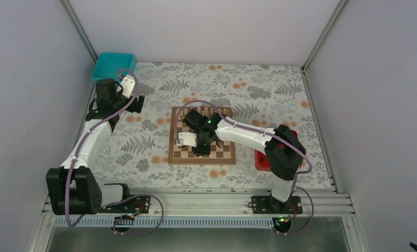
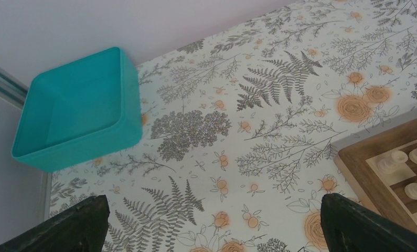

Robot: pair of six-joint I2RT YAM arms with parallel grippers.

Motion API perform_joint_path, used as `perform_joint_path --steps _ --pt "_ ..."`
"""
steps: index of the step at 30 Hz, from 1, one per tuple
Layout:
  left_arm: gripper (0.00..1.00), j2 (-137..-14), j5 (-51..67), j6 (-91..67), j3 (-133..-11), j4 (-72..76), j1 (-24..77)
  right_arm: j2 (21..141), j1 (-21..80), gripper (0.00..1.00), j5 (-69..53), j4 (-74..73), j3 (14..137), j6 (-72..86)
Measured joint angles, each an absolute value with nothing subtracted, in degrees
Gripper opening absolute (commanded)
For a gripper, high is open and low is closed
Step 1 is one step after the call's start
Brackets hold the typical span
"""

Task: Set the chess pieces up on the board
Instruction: Place the chess piece on the chessboard, then pick up the chess piece from the storage box.

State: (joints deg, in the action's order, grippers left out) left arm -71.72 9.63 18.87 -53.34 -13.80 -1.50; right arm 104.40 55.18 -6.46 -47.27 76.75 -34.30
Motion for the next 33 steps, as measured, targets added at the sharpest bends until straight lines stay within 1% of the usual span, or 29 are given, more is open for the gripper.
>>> perform_joint_path --steps 3,4,5,7,12,14,20,23,27,33 --pt "1.00 -71.7 9.6 18.9 -53.3 -13.8 -1.5 104.1 55.2 0.15 -6.3 -47.1 76.4 -34.3" --pt "1.00 -71.7 9.6 18.9 -53.3 -13.8 -1.5 104.0 55.2 0.18 -6.3 -47.0 76.3 -34.3" --pt "1.00 -71.7 9.7 18.9 -53.3 -13.8 -1.5 104.0 55.2 0.22 -6.2 -46.9 76.2 -34.3" --pt "1.00 -71.7 9.7 18.9 -53.3 -13.8 -1.5 103.8 55.2 0.34 -6.2 -46.7 75.9 -34.3" --pt "1.00 -71.7 10.0 18.9 -53.3 -13.8 -1.5 103.7 55.2 0.51 -5.3 -47.4 74.6 -34.1" --pt "1.00 -71.7 10.1 18.9 -53.3 -13.8 -1.6 103.2 55.2 0.55 -5.2 -47.7 74.2 -34.0" --pt "1.00 -71.4 10.2 18.9 -53.1 -13.8 -1.9 97.6 53.1 0.58 -4.8 -48.0 72.9 -34.0" --pt "1.00 -71.2 10.2 18.9 -53.1 -13.8 -1.9 92.4 48.8 0.58 -4.9 -48.4 71.8 -34.0" --pt "1.00 -71.0 10.6 18.9 -53.1 -13.8 -2.1 85.0 38.9 0.58 -4.8 -48.7 69.9 -34.7" --pt "1.00 -70.8 11.1 18.9 -53.1 -13.8 -2.1 74.4 17.0 0.53 -5.3 -49.7 63.0 -39.6"
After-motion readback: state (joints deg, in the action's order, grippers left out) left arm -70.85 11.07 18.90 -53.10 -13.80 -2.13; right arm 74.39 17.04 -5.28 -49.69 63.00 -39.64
